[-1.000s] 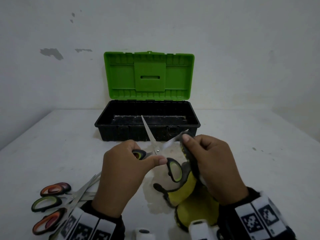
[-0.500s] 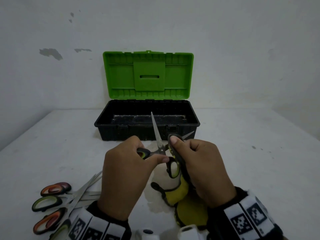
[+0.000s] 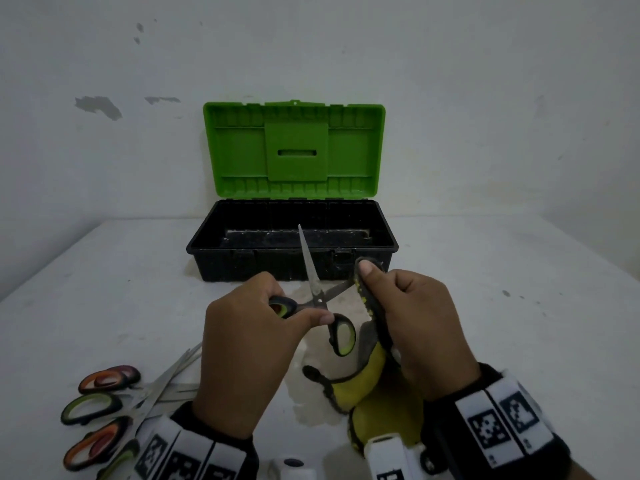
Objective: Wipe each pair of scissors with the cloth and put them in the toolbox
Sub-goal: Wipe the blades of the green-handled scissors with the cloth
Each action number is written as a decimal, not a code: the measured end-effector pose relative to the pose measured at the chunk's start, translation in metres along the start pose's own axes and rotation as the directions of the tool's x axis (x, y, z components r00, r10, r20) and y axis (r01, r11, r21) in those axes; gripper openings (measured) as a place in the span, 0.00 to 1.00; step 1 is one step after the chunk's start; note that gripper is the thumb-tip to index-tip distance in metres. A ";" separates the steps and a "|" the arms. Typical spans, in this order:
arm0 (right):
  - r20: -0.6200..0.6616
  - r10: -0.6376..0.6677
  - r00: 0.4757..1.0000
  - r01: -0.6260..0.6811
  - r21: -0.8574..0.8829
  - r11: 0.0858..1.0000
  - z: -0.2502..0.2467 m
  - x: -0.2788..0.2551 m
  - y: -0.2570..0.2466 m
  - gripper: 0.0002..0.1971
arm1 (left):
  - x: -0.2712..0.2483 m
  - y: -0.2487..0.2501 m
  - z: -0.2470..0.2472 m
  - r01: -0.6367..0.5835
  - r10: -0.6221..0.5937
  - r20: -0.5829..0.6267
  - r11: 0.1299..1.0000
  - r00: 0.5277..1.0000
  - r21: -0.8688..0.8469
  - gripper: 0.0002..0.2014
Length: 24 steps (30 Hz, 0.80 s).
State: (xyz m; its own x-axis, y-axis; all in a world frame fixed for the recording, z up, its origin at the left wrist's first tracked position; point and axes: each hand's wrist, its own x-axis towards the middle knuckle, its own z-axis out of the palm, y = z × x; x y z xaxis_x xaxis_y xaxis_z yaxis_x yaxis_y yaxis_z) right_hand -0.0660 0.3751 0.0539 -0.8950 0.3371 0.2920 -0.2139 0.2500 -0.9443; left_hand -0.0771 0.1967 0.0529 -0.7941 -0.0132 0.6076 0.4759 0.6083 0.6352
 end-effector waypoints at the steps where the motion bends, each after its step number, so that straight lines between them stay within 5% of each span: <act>1: 0.019 0.002 1.000 -0.003 0.010 1.000 0.002 -0.002 0.000 0.27 | 0.000 0.000 0.000 0.002 -0.002 0.001 1.000 1.000 -0.004 0.24; 6: -0.043 0.046 0.998 -0.044 0.060 0.997 -0.004 0.008 0.000 0.29 | 0.000 0.000 0.000 -0.014 0.014 -0.003 1.000 1.000 -0.003 0.25; 12: 0.042 -0.038 0.998 0.038 -0.013 0.999 0.000 -0.001 -0.002 0.27 | 0.004 0.000 0.000 -0.012 0.013 0.018 0.999 1.000 -0.053 0.24; 19: -0.083 0.007 0.996 -0.003 0.046 0.999 -0.019 0.016 0.004 0.31 | 0.003 0.002 0.000 0.108 -0.105 0.042 0.991 0.994 -0.081 0.25; 24: 0.112 -0.164 0.980 0.163 0.022 0.986 -0.016 0.002 -0.008 0.23 | 0.011 0.002 -0.004 0.235 -0.213 0.138 0.957 0.967 -0.169 0.28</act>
State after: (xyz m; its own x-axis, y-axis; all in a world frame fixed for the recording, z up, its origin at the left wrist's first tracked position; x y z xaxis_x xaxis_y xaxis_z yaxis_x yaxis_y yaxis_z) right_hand -0.0600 0.3883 0.0641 -0.8858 0.1881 0.4242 -0.3654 0.2810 -0.8874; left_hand -0.0834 0.1950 0.0629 -0.9217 -0.0331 0.3866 0.3328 0.4447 0.8315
